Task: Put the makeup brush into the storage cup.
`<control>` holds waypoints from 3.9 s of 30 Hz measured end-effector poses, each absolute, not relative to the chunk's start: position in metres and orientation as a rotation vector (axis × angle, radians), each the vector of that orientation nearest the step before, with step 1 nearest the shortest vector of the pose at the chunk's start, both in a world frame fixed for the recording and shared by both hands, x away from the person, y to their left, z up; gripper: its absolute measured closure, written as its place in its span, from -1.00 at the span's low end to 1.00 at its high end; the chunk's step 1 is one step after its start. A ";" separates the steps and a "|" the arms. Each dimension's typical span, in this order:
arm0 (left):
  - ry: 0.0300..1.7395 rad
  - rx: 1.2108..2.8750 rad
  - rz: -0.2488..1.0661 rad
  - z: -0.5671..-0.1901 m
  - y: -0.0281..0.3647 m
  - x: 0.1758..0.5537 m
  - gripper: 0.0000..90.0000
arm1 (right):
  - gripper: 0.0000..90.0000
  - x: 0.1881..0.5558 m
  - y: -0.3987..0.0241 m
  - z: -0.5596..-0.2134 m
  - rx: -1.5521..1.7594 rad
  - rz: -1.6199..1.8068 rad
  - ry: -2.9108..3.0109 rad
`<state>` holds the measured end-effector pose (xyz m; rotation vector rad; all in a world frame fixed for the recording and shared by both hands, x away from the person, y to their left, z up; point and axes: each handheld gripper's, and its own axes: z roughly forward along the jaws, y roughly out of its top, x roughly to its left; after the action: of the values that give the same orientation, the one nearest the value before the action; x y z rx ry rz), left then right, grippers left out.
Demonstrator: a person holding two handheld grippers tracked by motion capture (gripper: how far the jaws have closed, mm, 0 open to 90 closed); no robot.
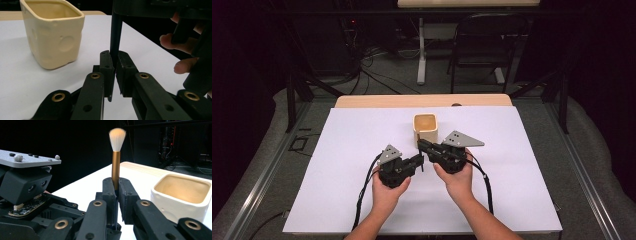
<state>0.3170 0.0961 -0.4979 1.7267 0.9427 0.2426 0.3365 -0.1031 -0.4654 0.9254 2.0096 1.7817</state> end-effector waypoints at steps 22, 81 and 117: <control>0.925 1.746 0.271 -0.497 0.098 0.315 0.86 | 0.67 0.336 -0.106 -0.464 0.908 1.787 2.024; 0.874 1.835 0.390 -0.502 0.090 0.309 0.86 | 0.86 0.339 -0.109 -0.455 0.940 1.777 2.077; 0.888 1.846 0.404 -0.500 0.107 0.307 0.23 | 0.86 0.349 -0.113 -0.443 0.931 1.705 2.007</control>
<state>0.3072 0.1066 -0.5004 1.8457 0.8878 0.4042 0.3492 -0.1132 -0.4430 0.9305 2.0072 1.7050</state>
